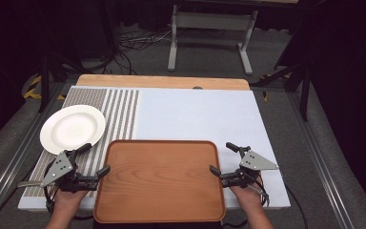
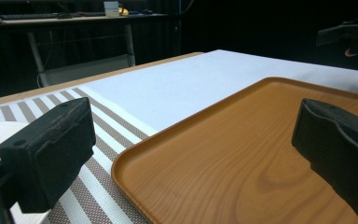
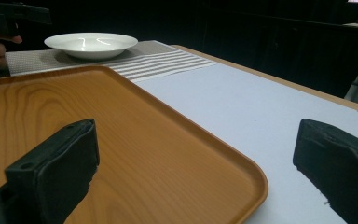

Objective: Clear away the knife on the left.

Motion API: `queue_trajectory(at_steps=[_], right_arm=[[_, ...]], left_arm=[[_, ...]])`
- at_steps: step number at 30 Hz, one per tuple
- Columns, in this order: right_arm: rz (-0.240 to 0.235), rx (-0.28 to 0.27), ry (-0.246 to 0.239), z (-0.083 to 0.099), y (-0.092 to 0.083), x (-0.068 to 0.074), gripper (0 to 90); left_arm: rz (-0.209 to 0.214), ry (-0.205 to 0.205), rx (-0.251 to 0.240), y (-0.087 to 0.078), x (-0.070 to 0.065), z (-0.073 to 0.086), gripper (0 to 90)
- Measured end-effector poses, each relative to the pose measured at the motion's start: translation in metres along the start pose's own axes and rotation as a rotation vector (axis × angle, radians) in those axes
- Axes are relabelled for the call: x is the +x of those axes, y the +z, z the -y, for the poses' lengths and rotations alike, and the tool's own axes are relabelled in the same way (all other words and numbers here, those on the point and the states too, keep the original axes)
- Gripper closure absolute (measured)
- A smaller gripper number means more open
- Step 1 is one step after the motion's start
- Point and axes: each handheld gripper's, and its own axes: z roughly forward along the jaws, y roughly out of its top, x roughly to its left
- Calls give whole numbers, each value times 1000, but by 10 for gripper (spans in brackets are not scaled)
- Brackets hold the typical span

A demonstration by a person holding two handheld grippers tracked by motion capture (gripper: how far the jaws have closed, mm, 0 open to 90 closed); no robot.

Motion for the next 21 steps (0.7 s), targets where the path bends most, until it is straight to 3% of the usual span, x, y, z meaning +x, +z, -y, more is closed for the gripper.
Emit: queue_trajectory(at_steps=[8,21], right_arm=[[-8,-3,-1,-2,-1,1,12],[-17,-12,3,-4,-2,1,18]], left_arm=[[53,-28,-28,-2,0,-6,2],[72,-24,-17,-1,1,-24,12]])
